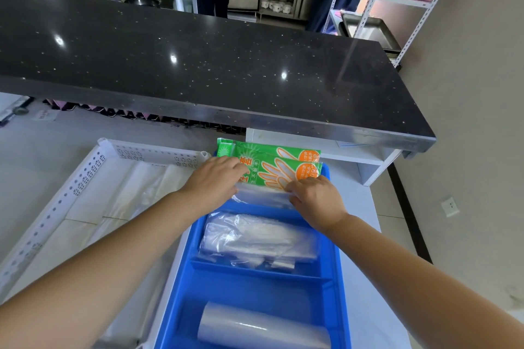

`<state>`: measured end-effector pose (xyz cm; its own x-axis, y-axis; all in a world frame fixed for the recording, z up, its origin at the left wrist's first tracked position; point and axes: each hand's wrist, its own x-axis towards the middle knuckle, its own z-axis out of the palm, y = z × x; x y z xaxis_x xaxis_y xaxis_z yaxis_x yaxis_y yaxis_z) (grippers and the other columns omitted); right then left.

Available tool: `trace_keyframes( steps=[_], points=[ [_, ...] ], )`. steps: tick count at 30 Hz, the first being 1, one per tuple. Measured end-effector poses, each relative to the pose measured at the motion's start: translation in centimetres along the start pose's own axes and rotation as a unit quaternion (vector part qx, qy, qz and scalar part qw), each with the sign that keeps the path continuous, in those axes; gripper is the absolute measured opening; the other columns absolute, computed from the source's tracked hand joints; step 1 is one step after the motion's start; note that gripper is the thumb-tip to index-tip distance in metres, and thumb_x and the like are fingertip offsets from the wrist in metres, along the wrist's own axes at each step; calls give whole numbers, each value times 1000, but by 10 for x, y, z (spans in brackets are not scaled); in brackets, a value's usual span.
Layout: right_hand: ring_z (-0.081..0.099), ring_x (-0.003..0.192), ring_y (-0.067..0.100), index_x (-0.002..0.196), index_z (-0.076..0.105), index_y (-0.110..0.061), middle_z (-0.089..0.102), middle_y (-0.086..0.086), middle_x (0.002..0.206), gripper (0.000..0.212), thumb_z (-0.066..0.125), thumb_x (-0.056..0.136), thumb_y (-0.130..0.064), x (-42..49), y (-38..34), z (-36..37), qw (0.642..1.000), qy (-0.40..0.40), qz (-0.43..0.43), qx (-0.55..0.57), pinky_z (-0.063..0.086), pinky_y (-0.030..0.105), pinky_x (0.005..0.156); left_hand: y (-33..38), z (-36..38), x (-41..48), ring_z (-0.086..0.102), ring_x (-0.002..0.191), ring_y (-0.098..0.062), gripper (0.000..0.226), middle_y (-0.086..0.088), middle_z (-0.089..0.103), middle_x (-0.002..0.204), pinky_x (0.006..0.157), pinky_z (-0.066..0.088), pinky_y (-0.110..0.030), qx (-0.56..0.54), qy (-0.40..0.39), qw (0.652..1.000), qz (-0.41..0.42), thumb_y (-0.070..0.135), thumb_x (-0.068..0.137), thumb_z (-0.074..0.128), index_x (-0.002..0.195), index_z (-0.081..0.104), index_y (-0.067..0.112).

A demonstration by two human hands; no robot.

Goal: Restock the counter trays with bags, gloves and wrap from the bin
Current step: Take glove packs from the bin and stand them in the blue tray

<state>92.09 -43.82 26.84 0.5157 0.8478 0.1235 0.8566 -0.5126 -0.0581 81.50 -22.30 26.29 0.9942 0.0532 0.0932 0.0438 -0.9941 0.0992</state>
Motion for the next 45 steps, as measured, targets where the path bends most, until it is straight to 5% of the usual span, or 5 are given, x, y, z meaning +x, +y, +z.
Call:
trace_keyframes(
  steps=[15,20,24,30,45],
  points=[
    [65,77,30,92,70,-14,71,8,80,24,76,69,-16,-2,21,-9,992,-55,-87,-72,49,37,73,-17,2,1,49,93,-21,16,0,59,85,87,30,-30,50,-64,997,-5,32,77,68,88,65,22],
    [65,71,28,92,72,-13,72,7,79,36,85,61,-24,-9,14,-20,993,-22,-74,-86,51,34,66,-25,-9,-11,46,111,-19,42,4,59,111,103,26,-31,1,-46,999,-19,27,75,70,116,58,27],
    [65,79,30,97,71,-12,71,8,91,38,84,63,-21,-10,1,-25,994,38,-25,-102,51,35,65,-31,-16,-25,42,120,-18,57,3,50,129,104,29,-31,2,-2,1000,-5,25,77,68,130,47,23],
    [37,131,30,139,37,-15,37,8,147,60,62,86,-26,12,-11,-13,989,21,113,-96,35,41,103,-30,-22,-4,29,135,-22,57,-4,37,145,113,21,-37,0,34,999,24,25,87,57,138,36,14],
    [48,117,30,135,42,-14,54,10,132,46,55,91,-21,8,1,-2,950,72,301,45,39,41,98,18,0,65,16,142,-22,61,-6,19,156,117,10,-35,-51,-11,995,83,28,95,42,147,14,11]
  ],
)
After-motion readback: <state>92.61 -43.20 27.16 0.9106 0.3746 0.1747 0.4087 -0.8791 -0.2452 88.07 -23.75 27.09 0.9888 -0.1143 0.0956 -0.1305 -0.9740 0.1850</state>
